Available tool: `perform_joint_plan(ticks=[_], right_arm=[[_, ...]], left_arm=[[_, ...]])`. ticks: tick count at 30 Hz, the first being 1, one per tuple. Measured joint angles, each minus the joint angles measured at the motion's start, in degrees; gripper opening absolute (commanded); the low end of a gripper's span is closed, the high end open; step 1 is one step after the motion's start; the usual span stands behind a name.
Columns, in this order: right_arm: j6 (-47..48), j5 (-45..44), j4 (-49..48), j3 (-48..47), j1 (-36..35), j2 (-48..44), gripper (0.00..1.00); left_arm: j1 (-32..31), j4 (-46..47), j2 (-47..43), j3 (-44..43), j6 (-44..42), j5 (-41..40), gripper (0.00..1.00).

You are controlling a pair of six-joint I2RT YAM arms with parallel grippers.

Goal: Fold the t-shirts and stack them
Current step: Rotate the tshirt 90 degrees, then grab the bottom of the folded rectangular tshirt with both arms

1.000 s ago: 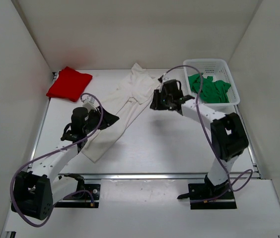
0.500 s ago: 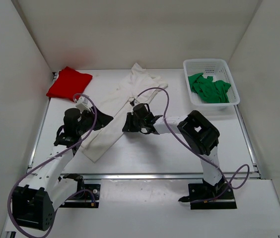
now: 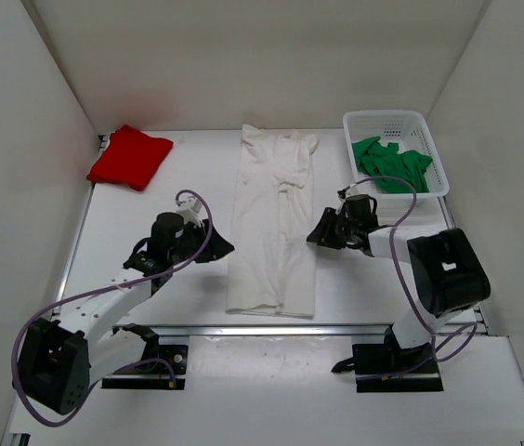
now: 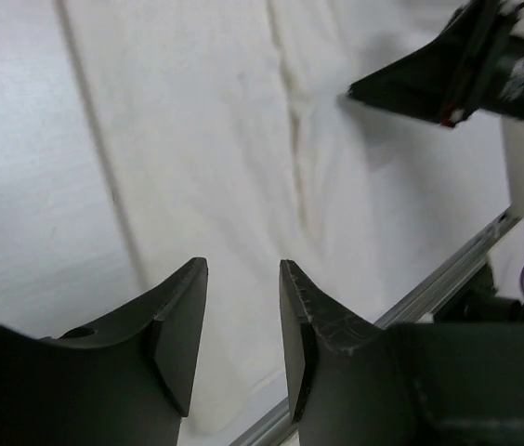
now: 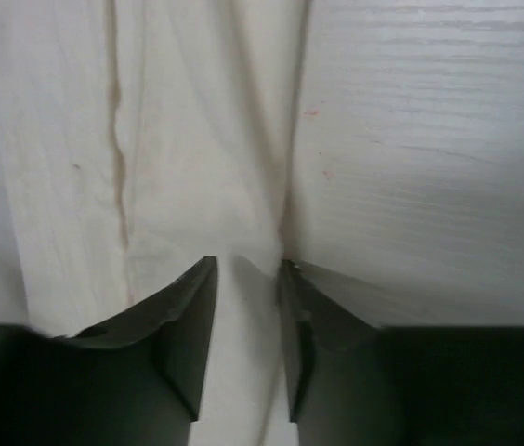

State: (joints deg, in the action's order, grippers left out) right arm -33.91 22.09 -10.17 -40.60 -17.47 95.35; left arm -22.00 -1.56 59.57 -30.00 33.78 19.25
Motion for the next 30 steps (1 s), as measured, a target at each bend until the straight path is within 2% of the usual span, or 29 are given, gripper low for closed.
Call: perform_joint_plan(ticks=[1, 3, 5, 12, 16, 21, 24, 26, 30], right_arm=[[1.1, -0.2, 1.0, 0.7, 1.0, -1.6, 0.4], [2.7, -0.3, 2.6, 3.2, 1.0, -5.4, 0.44], [3.5, -0.3, 3.8, 6.3, 0.2, -9.9, 0.45], [2.4, -3.8, 11.3, 20.4, -2.8, -30.8, 0.43], [-0.7, -5.4, 18.2, 25.4, -8.0, -42.3, 0.42], [-5.3, -6.8, 24.0, 28.0, -13.1, -50.6, 0.36], [-7.7, -7.1, 26.3, 28.7, -15.6, -52.9, 0.32], [-9.2, -7.0, 26.9, 29.3, -16.7, -54.0, 0.29], [-11.3, -6.6, 27.1, 30.6, -17.6, -54.2, 0.1]], left_arm=[[-1.1, -0.1, 0.7, 0.5, -0.4, -0.5, 0.49], [-3.0, -1.0, 1.5, 2.0, -1.3, -1.6, 0.51], [-3.7, -1.8, 1.6, 4.0, -1.9, -2.6, 0.54], [-6.9, -3.7, 0.2, 12.3, -2.1, -3.5, 0.61], [-11.9, -3.6, 0.6, 13.0, -1.5, -2.9, 0.56], [-14.9, -2.4, 1.8, 13.0, -0.7, -2.1, 0.56], [-16.3, -1.2, 2.6, 13.0, 0.0, -2.1, 0.52], [-17.5, -0.2, 3.5, 13.0, 0.7, -2.0, 0.43], [-18.4, 0.6, 5.1, 13.0, 1.6, -1.9, 0.26]])
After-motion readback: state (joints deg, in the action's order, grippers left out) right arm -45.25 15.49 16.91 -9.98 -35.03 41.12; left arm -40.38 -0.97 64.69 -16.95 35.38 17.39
